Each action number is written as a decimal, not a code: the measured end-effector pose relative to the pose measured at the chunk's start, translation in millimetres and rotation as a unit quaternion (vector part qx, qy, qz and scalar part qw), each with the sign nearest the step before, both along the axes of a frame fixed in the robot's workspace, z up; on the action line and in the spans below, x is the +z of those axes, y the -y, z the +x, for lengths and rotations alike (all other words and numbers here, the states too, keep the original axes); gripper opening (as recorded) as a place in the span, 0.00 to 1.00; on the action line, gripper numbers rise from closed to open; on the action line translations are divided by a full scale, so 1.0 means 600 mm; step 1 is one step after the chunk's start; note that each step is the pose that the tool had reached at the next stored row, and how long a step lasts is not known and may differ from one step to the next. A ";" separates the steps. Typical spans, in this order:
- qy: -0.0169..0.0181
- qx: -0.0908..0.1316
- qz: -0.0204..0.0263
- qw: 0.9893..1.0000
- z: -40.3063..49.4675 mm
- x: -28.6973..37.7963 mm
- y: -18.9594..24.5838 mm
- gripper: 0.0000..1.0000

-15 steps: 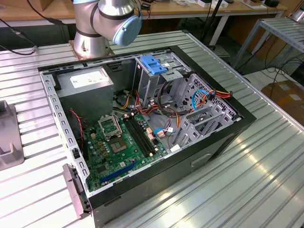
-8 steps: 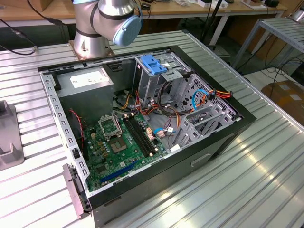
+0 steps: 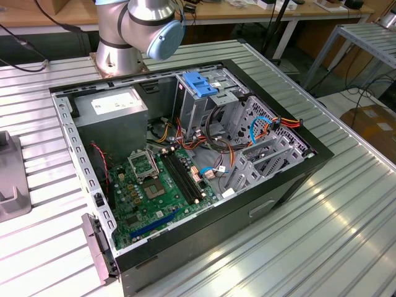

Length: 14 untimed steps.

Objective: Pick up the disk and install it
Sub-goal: 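Pick up the disk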

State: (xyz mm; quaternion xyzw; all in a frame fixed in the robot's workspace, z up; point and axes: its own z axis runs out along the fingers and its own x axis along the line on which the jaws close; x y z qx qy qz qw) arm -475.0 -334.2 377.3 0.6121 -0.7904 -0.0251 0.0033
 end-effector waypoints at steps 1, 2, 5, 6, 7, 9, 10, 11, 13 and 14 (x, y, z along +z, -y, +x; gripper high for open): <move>0.000 0.000 0.000 1.000 0.001 0.000 -0.0010 0.48; 0.000 0.000 0.000 1.000 0.001 -0.001 -0.0021 0.48; 0.000 0.000 0.000 1.000 0.006 -0.002 -0.0066 0.48; 0.000 0.000 0.000 1.000 0.007 -0.002 -0.0082 0.48; 0.000 0.000 0.000 1.000 0.008 -0.002 -0.0098 0.48; 0.000 0.000 0.000 1.000 0.011 -0.003 -0.0128 0.48; 0.000 0.000 0.000 1.000 0.012 -0.003 -0.0141 0.48; 0.000 0.000 0.000 1.000 0.013 -0.003 -0.0153 0.48; 0.000 0.000 0.000 1.000 0.016 -0.004 -0.0184 0.48; 0.000 0.000 0.000 1.000 0.018 -0.005 -0.0212 0.48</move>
